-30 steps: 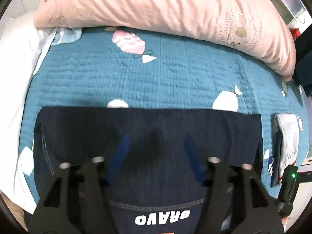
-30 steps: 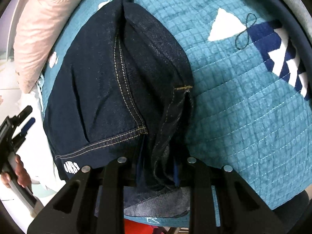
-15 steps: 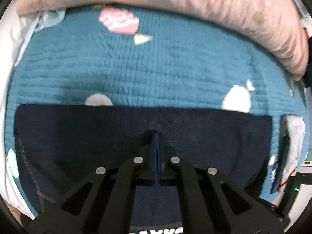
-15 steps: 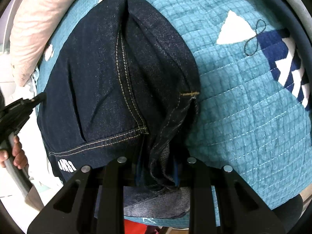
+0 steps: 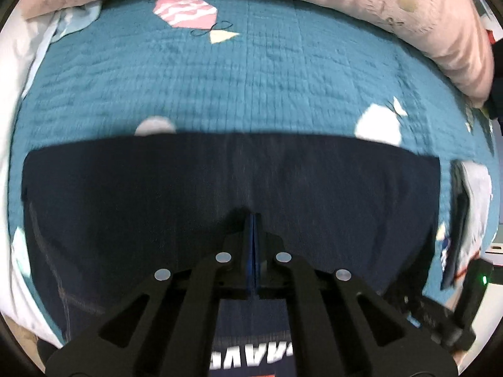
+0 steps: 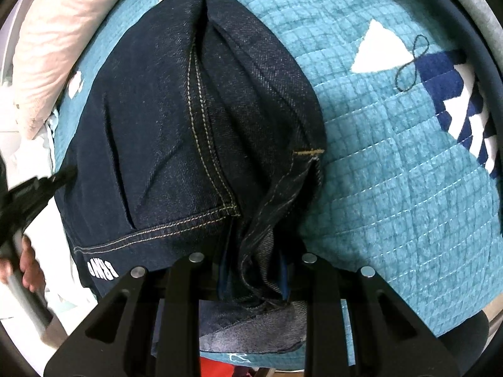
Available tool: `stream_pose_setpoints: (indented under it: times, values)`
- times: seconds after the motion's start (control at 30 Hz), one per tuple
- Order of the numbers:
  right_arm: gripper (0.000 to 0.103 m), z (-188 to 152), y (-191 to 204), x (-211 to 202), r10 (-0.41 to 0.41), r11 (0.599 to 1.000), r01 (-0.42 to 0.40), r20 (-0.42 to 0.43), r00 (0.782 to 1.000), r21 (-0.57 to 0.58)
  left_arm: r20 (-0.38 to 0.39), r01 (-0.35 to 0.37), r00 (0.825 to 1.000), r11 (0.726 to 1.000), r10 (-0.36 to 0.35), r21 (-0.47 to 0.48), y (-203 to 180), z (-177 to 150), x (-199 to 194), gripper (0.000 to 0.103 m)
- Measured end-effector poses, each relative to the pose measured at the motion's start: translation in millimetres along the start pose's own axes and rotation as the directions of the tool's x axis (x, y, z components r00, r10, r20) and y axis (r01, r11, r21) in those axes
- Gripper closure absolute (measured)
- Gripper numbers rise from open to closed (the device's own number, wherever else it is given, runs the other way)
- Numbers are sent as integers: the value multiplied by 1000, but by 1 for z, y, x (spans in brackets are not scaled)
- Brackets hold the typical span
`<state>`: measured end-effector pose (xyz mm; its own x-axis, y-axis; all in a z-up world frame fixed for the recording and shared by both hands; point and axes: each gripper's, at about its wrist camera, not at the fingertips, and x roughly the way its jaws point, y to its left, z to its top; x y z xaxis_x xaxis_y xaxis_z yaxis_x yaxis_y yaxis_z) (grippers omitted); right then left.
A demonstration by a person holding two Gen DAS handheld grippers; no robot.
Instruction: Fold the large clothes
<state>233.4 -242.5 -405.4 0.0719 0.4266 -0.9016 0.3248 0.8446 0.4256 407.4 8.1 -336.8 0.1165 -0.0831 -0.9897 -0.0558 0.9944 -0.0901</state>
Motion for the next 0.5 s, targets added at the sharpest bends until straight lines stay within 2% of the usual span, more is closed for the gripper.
stream_pose_setpoints:
  times: [0.07, 0.13, 0.23, 0.33, 0.37, 0.5]
  values:
    - [81, 1, -2, 1, 12, 1000, -12, -7, 1000, 4, -26, -3, 1000, 1000, 3, -4, 1, -15, 4, 103]
    - [81, 3, -3, 2, 20, 1000, -20, -18, 1000, 5, -11, -18, 1000, 1000, 19, 11, 1, -23, 14, 103]
    - [81, 5, -5, 1, 17, 1000, -17, -25, 1000, 5, -29, -6, 1000, 999, 5, -52, 9, -21, 26, 100]
    - [81, 5, -4, 2, 17, 1000, -16, -17, 1000, 6, -58, -6, 998, 999, 3, -53, 9, -21, 18, 101]
    - [81, 4, -5, 2, 19, 1000, -19, -13, 1000, 7, -50, -27, 998, 999, 25, -35, 6, -27, 8, 101]
    - [81, 1, -6, 1, 27, 1000, -28, 8, 1000, 10, -20, -15, 1000, 1000, 15, -8, 2, -68, -15, 101]
